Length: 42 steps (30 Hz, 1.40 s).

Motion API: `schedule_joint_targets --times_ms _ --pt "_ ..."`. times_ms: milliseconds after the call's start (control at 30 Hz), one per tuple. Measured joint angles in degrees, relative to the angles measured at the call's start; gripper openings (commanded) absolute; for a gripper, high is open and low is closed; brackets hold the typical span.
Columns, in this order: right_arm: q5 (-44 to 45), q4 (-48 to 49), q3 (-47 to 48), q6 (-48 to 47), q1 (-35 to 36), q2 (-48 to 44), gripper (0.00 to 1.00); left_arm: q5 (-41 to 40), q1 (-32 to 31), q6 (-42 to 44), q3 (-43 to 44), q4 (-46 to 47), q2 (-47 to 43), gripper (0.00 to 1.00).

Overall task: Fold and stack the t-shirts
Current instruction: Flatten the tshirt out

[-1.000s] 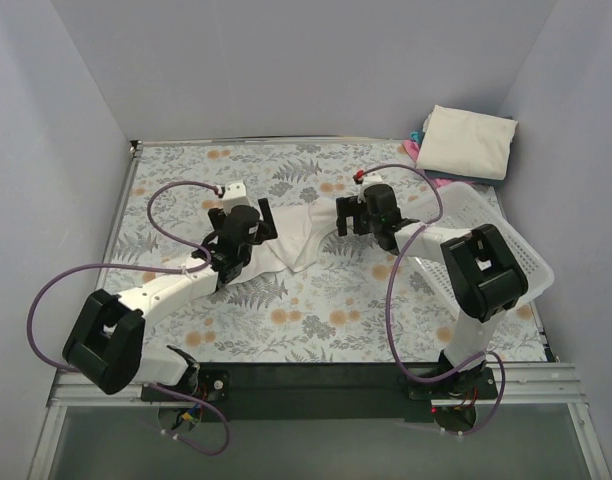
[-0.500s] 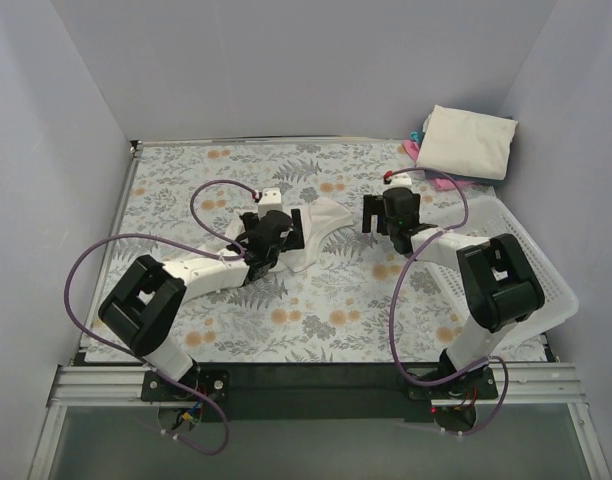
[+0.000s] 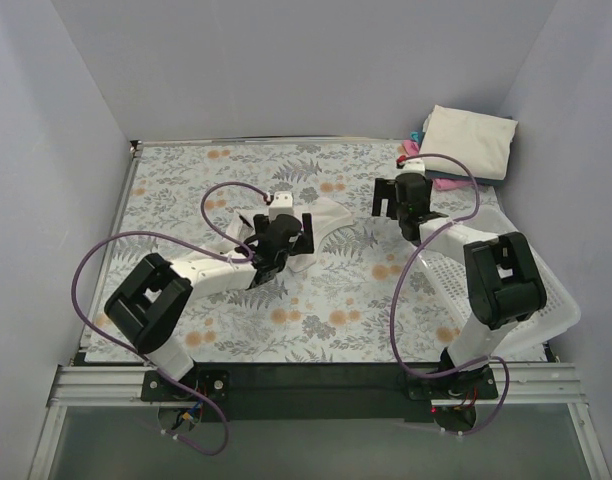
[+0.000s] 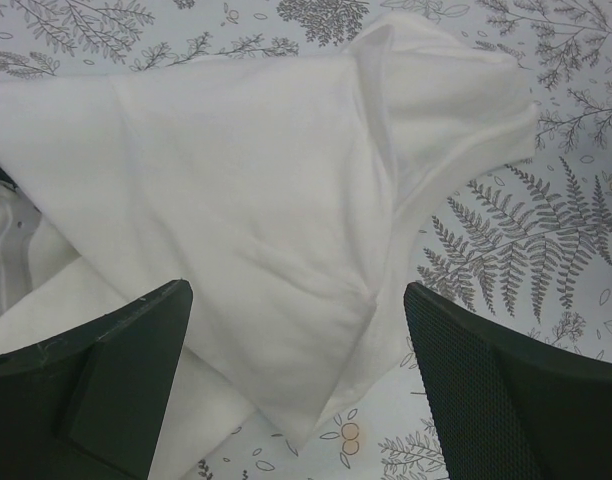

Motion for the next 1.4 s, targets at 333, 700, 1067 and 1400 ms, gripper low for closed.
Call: schedule_joint_targets --times_ms 333,700,1067,1400 --pt "-13.1 2.0 1.1 1.5 6.5 -4.3 0.82 -8.1 -1.4 -3.9 -4.6 -1.0 -4.7 0.78" --pt "-24.8 4.0 15.6 6.7 12.2 11.9 0.73 -5.6 16.3 -6.3 -10.0 -1.3 -21.4 0.79" --pt "-27.7 3.5 20.2 8.2 15.0 18.4 0.57 -2.0 18.9 -6.8 -11.5 -3.0 -24.1 0.79" --pt "-26.2 -2.3 27.3 8.0 15.2 23.6 0.31 -0.8 19.4 -6.9 -12.3 -3.1 -24.0 0.8"
